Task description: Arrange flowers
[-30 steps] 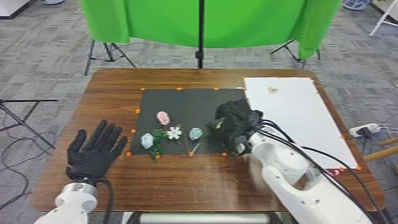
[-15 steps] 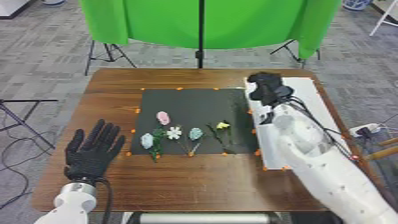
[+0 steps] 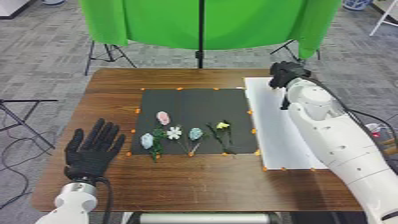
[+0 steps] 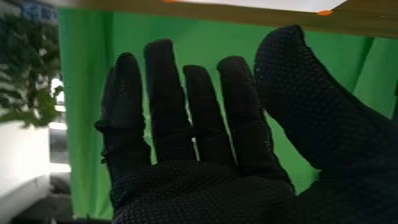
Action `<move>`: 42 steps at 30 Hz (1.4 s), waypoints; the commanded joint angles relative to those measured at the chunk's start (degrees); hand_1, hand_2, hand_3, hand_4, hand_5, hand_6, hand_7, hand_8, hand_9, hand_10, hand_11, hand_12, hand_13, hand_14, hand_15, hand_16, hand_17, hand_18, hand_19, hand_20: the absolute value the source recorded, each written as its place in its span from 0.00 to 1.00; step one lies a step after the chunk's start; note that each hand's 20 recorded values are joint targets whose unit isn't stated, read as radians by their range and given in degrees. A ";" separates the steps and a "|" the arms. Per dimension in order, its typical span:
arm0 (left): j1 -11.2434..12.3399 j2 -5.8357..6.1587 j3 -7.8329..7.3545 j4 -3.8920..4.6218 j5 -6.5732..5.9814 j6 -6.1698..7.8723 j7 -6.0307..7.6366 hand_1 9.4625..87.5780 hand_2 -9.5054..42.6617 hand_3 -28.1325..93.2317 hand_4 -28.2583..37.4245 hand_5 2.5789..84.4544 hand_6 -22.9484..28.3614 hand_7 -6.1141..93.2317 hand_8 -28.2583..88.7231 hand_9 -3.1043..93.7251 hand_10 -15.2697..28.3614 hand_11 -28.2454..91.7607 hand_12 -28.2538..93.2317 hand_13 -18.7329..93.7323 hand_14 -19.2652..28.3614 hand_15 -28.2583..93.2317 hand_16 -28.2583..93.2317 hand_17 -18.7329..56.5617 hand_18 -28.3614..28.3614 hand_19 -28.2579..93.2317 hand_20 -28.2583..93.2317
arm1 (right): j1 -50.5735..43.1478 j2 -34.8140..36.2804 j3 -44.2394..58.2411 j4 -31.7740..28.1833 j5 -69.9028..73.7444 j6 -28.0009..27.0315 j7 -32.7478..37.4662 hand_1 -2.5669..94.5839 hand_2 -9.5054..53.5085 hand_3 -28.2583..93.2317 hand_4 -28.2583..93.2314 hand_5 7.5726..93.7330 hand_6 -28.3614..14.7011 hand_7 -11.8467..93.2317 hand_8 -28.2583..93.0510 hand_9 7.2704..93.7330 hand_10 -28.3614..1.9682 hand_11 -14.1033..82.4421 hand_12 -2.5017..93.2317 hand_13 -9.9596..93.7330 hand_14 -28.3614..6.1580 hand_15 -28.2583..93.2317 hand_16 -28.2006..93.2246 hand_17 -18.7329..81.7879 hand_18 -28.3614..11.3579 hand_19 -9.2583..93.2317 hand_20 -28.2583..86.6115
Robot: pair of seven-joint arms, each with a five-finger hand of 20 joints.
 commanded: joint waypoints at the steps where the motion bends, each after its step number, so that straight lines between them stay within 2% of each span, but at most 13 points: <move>1: 0.22 -0.46 0.41 0.21 0.00 -0.51 -0.82 0.20 0.53 0.85 0.00 0.54 0.65 0.17 0.16 0.44 0.73 0.42 0.32 0.42 0.75 0.58 0.16 0.13 0.75 0.55 0.33 | -1.59 -1.75 0.63 2.72 -2.81 -0.83 -0.63 0.48 0.00 0.93 0.00 0.48 0.65 0.30 0.10 0.47 0.56 0.27 0.14 0.58 0.52 0.49 0.35 0.45 0.21 0.86 0.53; 6: -0.49 -0.52 0.62 0.62 0.24 -0.56 -1.19 0.20 0.53 0.85 0.00 0.54 0.65 0.17 0.16 0.44 0.73 0.42 0.32 0.42 0.75 0.58 0.16 0.13 0.75 0.55 0.33 | -2.65 -2.40 1.25 4.29 -3.36 -0.46 1.08 0.48 0.00 0.88 0.00 0.57 0.64 0.30 0.11 0.56 0.53 0.28 0.15 0.66 0.51 0.46 0.36 0.48 0.20 0.85 0.52; 7: -0.55 -0.65 0.69 0.66 0.04 -0.50 -1.31 0.20 0.53 0.85 0.00 0.54 0.65 0.17 0.16 0.44 0.73 0.42 0.32 0.42 0.75 0.58 0.16 0.13 0.75 0.55 0.33 | -2.79 -2.53 1.44 4.23 -2.13 -0.84 1.60 0.49 0.00 0.88 0.00 0.58 0.65 0.30 0.11 0.57 0.53 0.28 0.15 0.67 0.51 0.46 0.36 0.49 0.20 0.85 0.52; 10: -0.47 -0.75 0.69 0.62 -2.00 -0.31 -1.45 0.20 0.53 0.85 0.00 0.54 0.65 0.17 0.16 0.44 0.73 0.42 0.32 0.42 0.75 0.58 0.16 0.13 0.75 0.55 0.33 | -3.39 -2.36 1.05 3.42 -0.66 -0.60 2.37 0.54 0.00 0.84 0.00 0.62 0.65 0.29 0.11 0.64 0.52 0.28 0.16 0.72 0.54 0.46 0.37 0.50 0.21 0.86 0.53; 13: -0.51 -0.79 0.67 0.67 -2.18 -0.18 -1.28 0.20 0.53 0.85 0.00 0.54 0.66 0.17 0.16 0.44 0.73 0.42 0.32 0.42 0.75 0.58 0.16 0.13 0.75 0.55 0.33 | -3.83 -2.44 0.29 3.81 -2.65 2.82 0.74 0.62 0.00 0.75 0.00 0.70 0.68 0.30 0.14 0.75 0.57 0.30 0.18 0.78 0.63 0.45 0.47 0.51 0.21 0.87 0.55; 16: -1.00 -0.82 0.86 0.81 -2.24 -0.08 -1.46 0.20 0.53 0.85 0.00 0.54 0.66 0.17 0.16 0.44 0.73 0.42 0.31 0.42 0.75 0.58 0.16 0.13 0.75 0.55 0.33 | -4.07 -2.40 -0.22 4.53 -4.06 5.57 -0.26 0.69 0.00 0.67 0.00 0.75 0.69 0.34 0.19 0.83 0.61 0.25 0.29 0.81 0.69 0.44 0.54 0.52 0.22 0.88 0.57; 19: -0.70 -1.02 0.89 0.67 -2.12 -0.20 -1.41 0.20 0.53 0.85 0.00 0.55 0.66 0.17 0.16 0.44 0.73 0.42 0.31 0.42 0.75 0.58 0.16 0.13 0.75 0.55 0.33 | -4.61 -1.92 -0.57 3.83 -2.55 7.66 0.10 0.69 0.00 0.73 0.00 0.81 0.71 0.37 0.20 0.92 0.64 0.21 0.37 0.85 0.72 0.45 0.58 0.52 0.20 0.91 0.59; 23: -0.43 -0.93 0.77 0.62 -2.09 -0.30 -1.17 0.20 0.54 0.85 0.00 0.55 0.66 0.17 0.16 0.44 0.73 0.42 0.31 0.42 0.75 0.58 0.16 0.13 0.75 0.55 0.33 | -5.39 1.46 -2.97 -0.62 0.30 11.49 0.07 0.67 0.00 0.78 0.00 0.86 0.72 0.39 0.21 0.96 0.65 0.21 0.40 0.87 0.72 0.46 0.60 0.53 0.19 0.92 0.60; 26: -0.17 -0.42 0.64 0.92 -1.38 -3.27 -1.59 0.20 0.54 0.85 0.00 0.54 0.65 0.17 0.16 0.44 0.73 0.42 0.31 0.42 0.75 0.58 0.16 0.13 0.75 0.55 0.33 | -7.23 5.28 -4.71 -7.71 1.38 13.78 -1.59 0.66 0.00 0.80 0.00 0.85 0.72 0.39 0.22 0.97 0.64 0.21 0.40 0.87 0.70 0.46 0.60 0.53 0.19 0.92 0.61; 29: -0.76 -0.13 0.71 1.22 -0.57 -4.40 -1.56 0.20 0.54 0.85 0.00 0.53 0.65 0.17 0.16 0.44 0.72 0.42 0.31 0.42 0.75 0.57 0.16 0.13 0.75 0.55 0.33 | -9.96 7.58 -5.28 -15.05 3.58 15.56 -0.83 0.65 0.00 0.81 0.00 0.86 0.71 0.39 0.22 0.97 0.64 0.22 0.41 0.87 0.69 0.47 0.60 0.53 0.18 0.92 0.61; 33: -1.26 0.14 0.70 1.44 -0.47 -4.66 -1.77 0.20 0.53 0.85 0.00 0.53 0.65 0.17 0.16 0.43 0.72 0.42 0.31 0.42 0.75 0.57 0.16 0.13 0.75 0.54 0.33 | -14.34 8.53 -4.23 -22.33 5.95 15.95 -1.21 0.65 0.00 0.81 0.00 0.85 0.70 0.40 0.22 0.97 0.64 0.22 0.41 0.87 0.69 0.47 0.60 0.53 0.18 0.92 0.61; 36: -1.03 0.05 0.49 1.32 -0.51 -3.91 -2.22 0.20 0.53 0.85 0.00 0.53 0.65 0.16 0.17 0.43 0.72 0.42 0.31 0.42 0.75 0.57 0.16 0.13 0.75 0.54 0.33 | -18.26 8.93 -3.16 -26.79 7.29 14.82 -1.52 0.65 0.00 0.81 0.00 0.85 0.70 0.40 0.22 0.97 0.64 0.22 0.41 0.87 0.68 0.48 0.60 0.53 0.18 0.93 0.61; 42: -0.13 -0.43 0.02 0.92 -0.61 -3.01 -1.53 0.20 0.53 0.85 0.00 0.53 0.65 0.16 0.17 0.43 0.72 0.42 0.31 0.42 0.75 0.57 0.17 0.13 0.74 0.54 0.33 | -23.61 8.98 -2.41 -31.97 7.77 12.40 -3.83 0.65 0.00 0.82 0.00 0.85 0.69 0.40 0.22 0.97 0.62 0.22 0.41 0.86 0.67 0.48 0.60 0.53 0.17 0.93 0.61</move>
